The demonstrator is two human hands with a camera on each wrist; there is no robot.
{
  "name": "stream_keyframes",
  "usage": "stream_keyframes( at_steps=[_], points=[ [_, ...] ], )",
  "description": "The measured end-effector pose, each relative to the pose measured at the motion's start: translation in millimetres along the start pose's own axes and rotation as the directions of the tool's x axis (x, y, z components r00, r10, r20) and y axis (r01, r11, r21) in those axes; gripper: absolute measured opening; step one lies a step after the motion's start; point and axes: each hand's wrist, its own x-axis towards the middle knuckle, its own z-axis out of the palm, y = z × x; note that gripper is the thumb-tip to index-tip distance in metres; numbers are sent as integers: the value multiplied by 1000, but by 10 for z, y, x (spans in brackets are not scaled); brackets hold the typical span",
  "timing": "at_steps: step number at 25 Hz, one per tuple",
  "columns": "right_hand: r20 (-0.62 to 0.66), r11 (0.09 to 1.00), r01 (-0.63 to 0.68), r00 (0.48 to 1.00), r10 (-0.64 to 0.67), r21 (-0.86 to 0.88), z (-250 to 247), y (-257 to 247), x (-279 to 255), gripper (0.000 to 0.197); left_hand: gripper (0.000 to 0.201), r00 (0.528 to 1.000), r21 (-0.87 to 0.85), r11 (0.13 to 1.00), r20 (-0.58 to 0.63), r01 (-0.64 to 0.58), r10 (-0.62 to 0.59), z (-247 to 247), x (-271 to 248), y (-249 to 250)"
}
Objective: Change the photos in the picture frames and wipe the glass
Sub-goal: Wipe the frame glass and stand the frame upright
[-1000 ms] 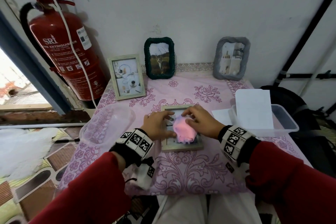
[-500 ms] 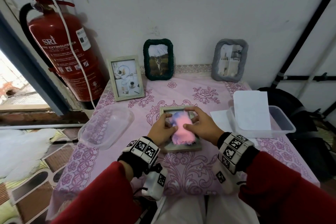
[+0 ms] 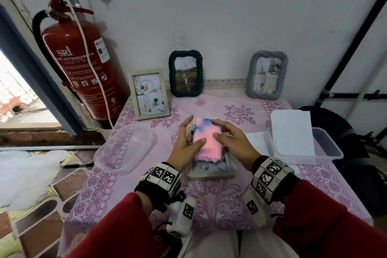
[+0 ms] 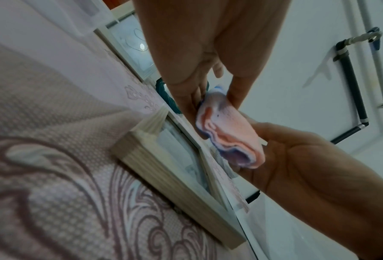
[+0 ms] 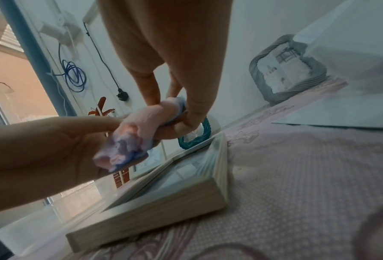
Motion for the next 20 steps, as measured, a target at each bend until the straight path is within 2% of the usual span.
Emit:
stream_keyframes(
  at_steps=[3,7,9,11,12,13,15,17,20],
  points=[
    [-83,997,40,996,-45,-68,12,33,18,29,61,999,-4,1000,32,-17,17,-45,-11,-1],
    [-64,999,4,998,-6,-40,32,44,42,27,28,997,251,965,28,-79,74,-123,-44,24],
    [-28,997,-40,999,38,-72,44,56,66,28,28,999,287,957,-36,-26,38,-214,-48,84],
    [-4,968,-70,997,71,-242,29,86,87,32,31,995,294,956,-94,13,15,-372,-39,180],
    [-5,905,-64,998,68,-420,10,112,95,36,33,994,308,951,-111,14,21,-474,-38,236],
    [-9,795,-55,998,62,-604,-15,145,95,42,35,992,325,946,-123,10,32,-585,-44,297],
    [-27,587,-72,996,85,-807,-62,178,71,55,39,987,348,937,-151,1,55,-817,-76,432],
    [-37,542,-124,985,168,-831,-109,209,61,68,40,981,388,921,-187,24,53,-1069,-121,547],
    [2,553,-146,966,259,-821,-157,270,75,81,41,961,410,906,-276,101,18,-1420,-212,641]
  ],
)
